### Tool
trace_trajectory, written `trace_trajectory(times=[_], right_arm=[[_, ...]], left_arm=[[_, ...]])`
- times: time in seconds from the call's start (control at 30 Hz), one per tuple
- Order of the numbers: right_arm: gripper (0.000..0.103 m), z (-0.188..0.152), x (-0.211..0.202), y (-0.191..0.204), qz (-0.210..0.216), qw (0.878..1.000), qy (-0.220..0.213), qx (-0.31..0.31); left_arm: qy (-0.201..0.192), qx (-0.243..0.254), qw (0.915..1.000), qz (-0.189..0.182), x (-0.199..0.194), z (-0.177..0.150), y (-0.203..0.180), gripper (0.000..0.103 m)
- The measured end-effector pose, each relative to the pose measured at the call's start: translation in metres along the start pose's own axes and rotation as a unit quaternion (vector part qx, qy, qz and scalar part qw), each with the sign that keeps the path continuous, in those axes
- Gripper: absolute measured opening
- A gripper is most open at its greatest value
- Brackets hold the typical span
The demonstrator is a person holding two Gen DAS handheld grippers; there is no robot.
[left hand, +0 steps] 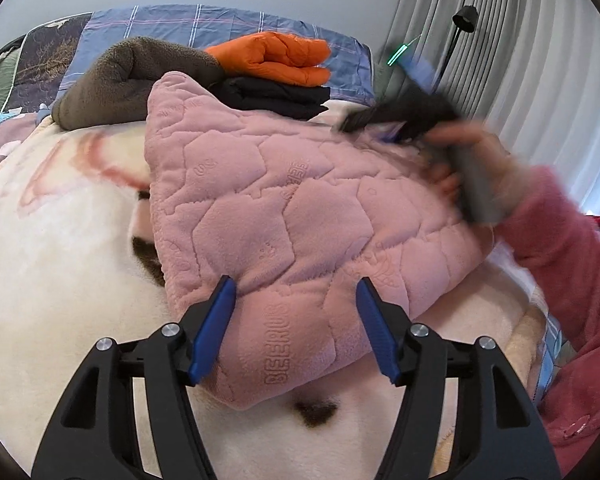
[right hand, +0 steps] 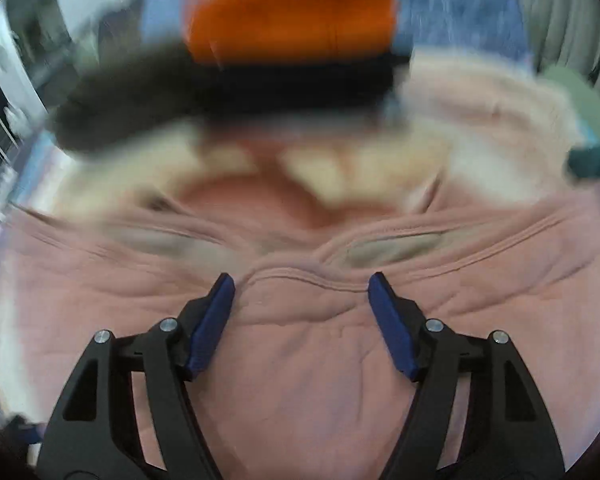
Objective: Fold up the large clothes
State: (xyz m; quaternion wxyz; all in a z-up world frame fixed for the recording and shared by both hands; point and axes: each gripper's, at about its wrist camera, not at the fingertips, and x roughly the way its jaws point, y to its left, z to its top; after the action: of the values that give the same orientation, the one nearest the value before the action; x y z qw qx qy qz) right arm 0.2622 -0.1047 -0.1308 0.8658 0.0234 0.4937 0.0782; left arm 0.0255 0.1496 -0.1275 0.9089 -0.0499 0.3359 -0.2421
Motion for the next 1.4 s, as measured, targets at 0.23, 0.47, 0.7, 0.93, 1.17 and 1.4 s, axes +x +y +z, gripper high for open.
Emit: trace_trajectory(times=[0.23,0.47,0.7,0.93,1.17,1.4], right_arm=[[0.072,-0.001,0.004,0.006,-0.018,1.0,-0.018,-0.011],[0.072,-0.014,-0.052,0.008,-0.011,0.997,-0.076,-0.006],[0.083,-0.085,-0.139,0.046,-0.012,0.985,-0.127,-0.118],[0.09,-0.202,-0.163,0.138,0.027,0.913,-0.179,-0.365],[0.09,-0.246,-0.154,0.194,0.023,0.87,-0.195,-0.451],[0.09,-0.259,-0.13,0.214,-0.046,0.856,-0.187,-0.479]], left_arm=[[-0.006,-0.026,0.9991,-0.033,-0.002,0.0,0.012,0.064],[-0.013,-0.021,0.9995,-0.02,-0.005,-0.002,0.01,0.064],[-0.038,-0.069,0.9968,-0.011,-0.033,-0.002,0.031,0.064],[-0.039,-0.157,0.9839,0.075,-0.055,-0.004,0.081,0.064],[-0.032,-0.165,0.9833,0.069,-0.051,-0.011,0.082,0.064],[-0.024,-0.166,0.9837,0.065,-0.043,-0.013,0.082,0.064]])
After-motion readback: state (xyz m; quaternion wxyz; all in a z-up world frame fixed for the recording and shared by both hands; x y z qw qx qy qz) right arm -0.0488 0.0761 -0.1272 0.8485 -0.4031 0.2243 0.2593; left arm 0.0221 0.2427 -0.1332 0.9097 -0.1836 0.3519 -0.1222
